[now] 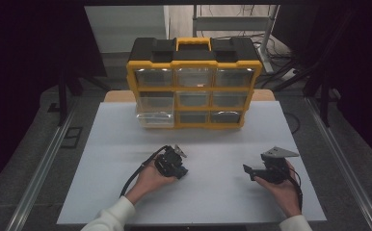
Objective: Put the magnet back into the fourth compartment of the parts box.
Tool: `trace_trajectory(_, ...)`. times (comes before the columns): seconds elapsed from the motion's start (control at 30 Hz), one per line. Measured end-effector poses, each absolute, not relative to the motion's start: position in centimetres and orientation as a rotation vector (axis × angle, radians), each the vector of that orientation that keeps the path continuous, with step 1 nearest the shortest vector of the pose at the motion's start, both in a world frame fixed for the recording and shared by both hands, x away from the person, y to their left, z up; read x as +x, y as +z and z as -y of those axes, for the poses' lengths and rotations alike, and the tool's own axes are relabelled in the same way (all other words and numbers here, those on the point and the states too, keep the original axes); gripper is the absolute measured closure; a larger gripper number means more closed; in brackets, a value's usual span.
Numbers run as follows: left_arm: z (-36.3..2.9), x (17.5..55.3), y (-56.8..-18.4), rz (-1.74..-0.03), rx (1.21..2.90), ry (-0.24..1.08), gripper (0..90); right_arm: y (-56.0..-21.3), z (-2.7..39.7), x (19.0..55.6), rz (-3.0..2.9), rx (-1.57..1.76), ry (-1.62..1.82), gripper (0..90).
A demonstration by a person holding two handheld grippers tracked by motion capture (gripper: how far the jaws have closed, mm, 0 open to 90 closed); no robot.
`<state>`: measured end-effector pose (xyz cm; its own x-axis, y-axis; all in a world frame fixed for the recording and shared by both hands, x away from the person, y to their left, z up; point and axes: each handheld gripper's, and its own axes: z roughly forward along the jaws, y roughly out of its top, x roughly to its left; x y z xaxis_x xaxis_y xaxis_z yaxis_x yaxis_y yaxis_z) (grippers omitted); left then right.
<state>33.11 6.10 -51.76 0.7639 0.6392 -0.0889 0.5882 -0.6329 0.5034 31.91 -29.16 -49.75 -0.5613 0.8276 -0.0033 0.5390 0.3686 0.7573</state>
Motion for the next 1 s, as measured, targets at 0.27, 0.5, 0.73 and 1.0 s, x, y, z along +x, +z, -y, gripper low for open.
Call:
trace_trajectory(0.27, -6.8, 33.2, -51.2, -0.920, 2.417, 0.108, 62.0, -49.7, 29.2, 31.9, -2.249, 1.187, 1.022, 15.9)
trace_trajectory(0.5, -7.7, 33.2, -50.4, -0.918, 2.378, 0.098, 62.0, -49.7, 29.2, 31.9, -2.248, 1.186, 1.019, 15.9)
trace_trajectory(0.73, -8.6, 32.7, -49.5, -0.916, 2.340, 0.105, 62.0, -49.7, 29.2, 31.9, -2.249, 1.183, 1.017, 15.9)
trace_trajectory(1.0, -9.7, 32.2, -48.6, -0.906, 2.306, 0.114, 62.0, -49.7, 29.2, 31.9, -2.249, 1.181, 1.016, 16.0)
